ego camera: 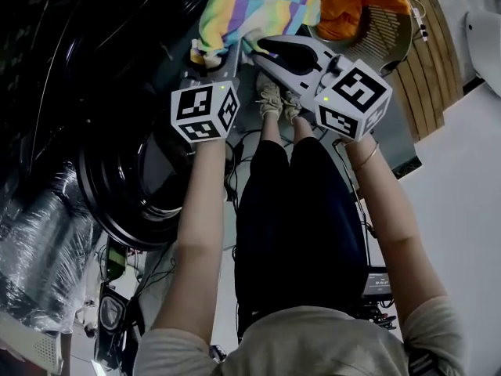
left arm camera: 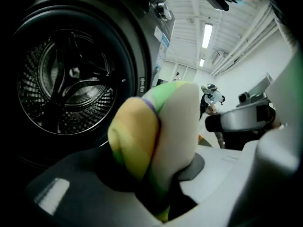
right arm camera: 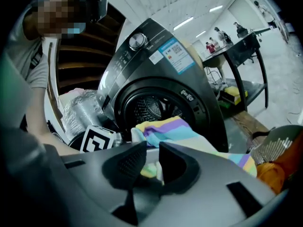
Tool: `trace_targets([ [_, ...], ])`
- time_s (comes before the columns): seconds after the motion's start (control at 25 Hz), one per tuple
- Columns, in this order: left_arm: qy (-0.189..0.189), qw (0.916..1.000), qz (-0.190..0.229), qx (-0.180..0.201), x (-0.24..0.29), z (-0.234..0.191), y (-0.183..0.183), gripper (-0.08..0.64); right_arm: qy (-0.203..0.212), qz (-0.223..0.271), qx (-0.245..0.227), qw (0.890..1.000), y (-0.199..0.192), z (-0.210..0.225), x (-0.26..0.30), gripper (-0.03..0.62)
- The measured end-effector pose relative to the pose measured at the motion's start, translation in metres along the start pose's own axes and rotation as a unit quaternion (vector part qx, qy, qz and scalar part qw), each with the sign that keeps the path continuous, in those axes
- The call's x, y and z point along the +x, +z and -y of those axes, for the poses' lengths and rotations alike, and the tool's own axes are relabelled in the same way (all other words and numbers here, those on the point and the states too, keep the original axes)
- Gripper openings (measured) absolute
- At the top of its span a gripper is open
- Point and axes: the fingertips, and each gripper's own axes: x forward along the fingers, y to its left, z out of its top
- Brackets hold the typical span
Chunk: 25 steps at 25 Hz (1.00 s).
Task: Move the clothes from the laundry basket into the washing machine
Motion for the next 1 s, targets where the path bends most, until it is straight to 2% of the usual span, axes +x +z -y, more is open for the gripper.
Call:
trace_targets([
  [0.16, 0.069, 0.9974, 0.015, -0.009, -0.021, -0.053, 0.006, 0.178, -0.036, -0.014, 0.022, 0.999, -0.021, 0.017, -0.011, 0.052],
  [0.28, 0.111, 0.9932, 0.025, -0.023, -0.025, -0.084, 0.006, 0.178, -0.060, -0.026, 0.022, 0.998, -0.038, 0.029, -0.010, 0.052],
  [0.52, 0.140, 0.9883, 0.029, -0.055, 0.003, -0.124, -0.018, 0.178, -0.076, -0.012, 0.035, 0.996, -0.059, 0.050, 0.009, 0.051],
  [0.64, 0.171, 0.9809, 0.054, -0.075, 0.017, -0.149, -0.021, 0.178, -0.077, -0.004, 0.045, 0.996, -0.069, 0.060, 0.020, 0.051],
  [0.76, 0.215, 0.9697, 0.082, -0.083, 0.024, -0.178, -0.009, 0.179, -0.080, -0.004, 0.054, 0.995, -0.080, 0.067, 0.024, 0.051],
  [0.88, 0.250, 0.9620, 0.086, -0.067, 0.029, -0.206, 0.007, 0.179, -0.079, -0.007, 0.065, 0.995, -0.092, 0.067, 0.023, 0.051],
  [1.0, 0.270, 0.9553, 0.111, -0.049, 0.034, -0.225, 0.036, 0.178, -0.082, -0.008, 0.069, 0.994, -0.099, 0.072, 0.023, 0.051],
])
